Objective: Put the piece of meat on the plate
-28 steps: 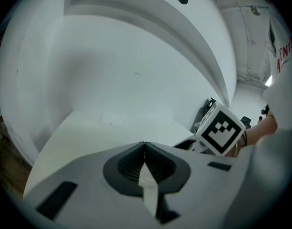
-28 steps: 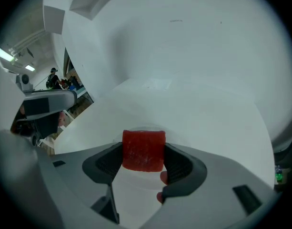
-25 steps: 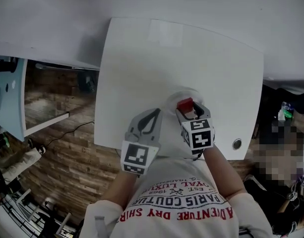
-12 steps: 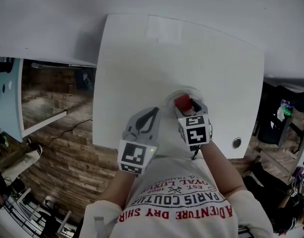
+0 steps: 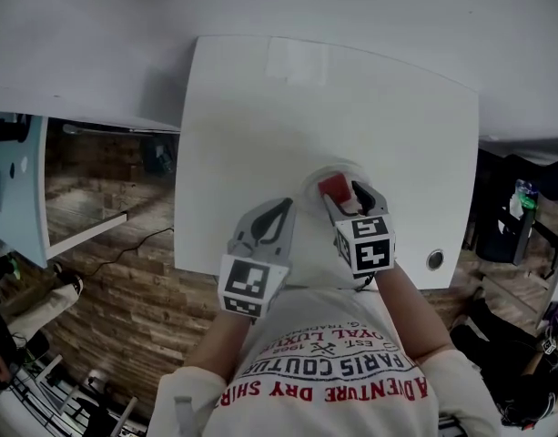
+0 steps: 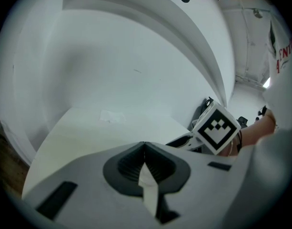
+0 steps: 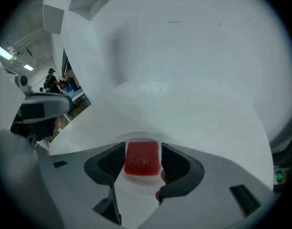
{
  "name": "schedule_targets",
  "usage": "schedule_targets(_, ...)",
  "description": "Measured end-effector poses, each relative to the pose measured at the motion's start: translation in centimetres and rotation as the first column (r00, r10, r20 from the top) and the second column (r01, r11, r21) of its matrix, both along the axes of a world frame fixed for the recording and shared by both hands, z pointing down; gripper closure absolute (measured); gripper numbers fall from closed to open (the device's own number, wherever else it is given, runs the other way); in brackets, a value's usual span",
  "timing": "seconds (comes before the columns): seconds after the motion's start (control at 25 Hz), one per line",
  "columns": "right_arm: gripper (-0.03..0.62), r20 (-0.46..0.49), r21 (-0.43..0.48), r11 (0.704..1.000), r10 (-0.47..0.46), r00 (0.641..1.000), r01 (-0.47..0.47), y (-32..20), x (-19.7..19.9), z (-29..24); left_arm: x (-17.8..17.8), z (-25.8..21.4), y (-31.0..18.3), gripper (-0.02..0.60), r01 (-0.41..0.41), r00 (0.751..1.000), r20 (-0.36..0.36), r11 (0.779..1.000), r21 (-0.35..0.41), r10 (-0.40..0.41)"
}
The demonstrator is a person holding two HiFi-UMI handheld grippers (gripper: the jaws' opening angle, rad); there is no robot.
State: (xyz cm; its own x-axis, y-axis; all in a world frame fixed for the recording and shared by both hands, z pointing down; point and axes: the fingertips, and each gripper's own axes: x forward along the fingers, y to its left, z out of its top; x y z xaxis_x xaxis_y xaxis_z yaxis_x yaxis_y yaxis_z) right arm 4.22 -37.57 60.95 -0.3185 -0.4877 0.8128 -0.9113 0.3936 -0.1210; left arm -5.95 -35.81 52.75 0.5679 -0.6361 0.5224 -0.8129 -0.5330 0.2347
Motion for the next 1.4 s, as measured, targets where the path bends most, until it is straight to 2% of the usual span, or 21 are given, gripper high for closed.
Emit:
schedule_targets(0.12, 0.489, -0.001, 0.071, 0.996, 0.055, 0.998, -0.055, -0.5, 1.1, -2.1, 0.4, -0.3, 0.1, 0.575, -0.006, 1.000, -0.005, 1.000, 0.014, 0.006)
schedule_targets(0.16, 0.520, 0.003, 0.090, 0.993, 0.070, 0.998, -0.070, -0.5, 1.4, -2.8, 0.6, -0.5, 0.1, 0.575, -0.009, 1.000, -0.008, 1.000, 0.021, 0.010)
schedule_targets(0.32, 0.573, 0.046, 0.164, 0.980, 0.105, 0.993, -0.111, 0.1, 2.0, -5.8, 1.6, -1.7, 0.8, 0.575, -0.037, 0.999, -0.003, 0.998, 0.043, 0.037)
schedule_targets(0.48, 0.582, 0.082, 0.278, 0.955, 0.088, 0.993, -0.108, 0.8, 2.2, -9.7, 2.7, -3.9, 1.5, 0.575, -0.048, 0.998, -0.030, 0.996, 0.075, 0.051)
schedule_targets(0.72, 0.582, 0.122, 0.459, 0.878, 0.087, 0.989, -0.134, 2.0, 3.0, -16.7, 4.0, -9.0, 1.7, 0.575, -0.069, 0.995, -0.054, 0.978, 0.195, 0.081)
schedule_targets(0.92, 0.582, 0.209, 0.607, 0.780, 0.031, 0.977, -0.154, 3.3, 3.2, -22.7, 5.0, -12.6, 1.6, 0.575, -0.078, 0.994, -0.054, 0.953, 0.294, 0.098)
schedule_targets(1.0, 0.582, 0.217, 0.654, 0.739, 0.017, 0.976, -0.159, 3.5, 3.6, -24.9, 5.9, -13.9, 1.6, 0.575, -0.094, 0.992, -0.050, 0.939, 0.332, 0.117)
schedule_targets(1.08, 0.582, 0.217, 0.684, 0.711, 0.015, 0.976, -0.163, 3.6, 4.0, -26.5, 6.7, -15.4, 1.6, 0.575, -0.103, 0.990, -0.052, 0.919, 0.380, 0.132)
schedule_targets(1.24, 0.582, 0.227, 0.694, 0.696, 0.029, 0.973, -0.183, 3.8, 4.5, -27.7, 7.2, -18.2, 2.0, 0.575, -0.096, 0.988, -0.063, 0.883, 0.459, 0.140)
schedule_targets(1.4, 0.582, 0.246, 0.679, 0.705, 0.045, 0.968, -0.206, 4.3, 5.2, -27.4, 7.0, -19.0, 2.0, 0.575, -0.078, 0.990, -0.071, 0.882, 0.465, 0.125)
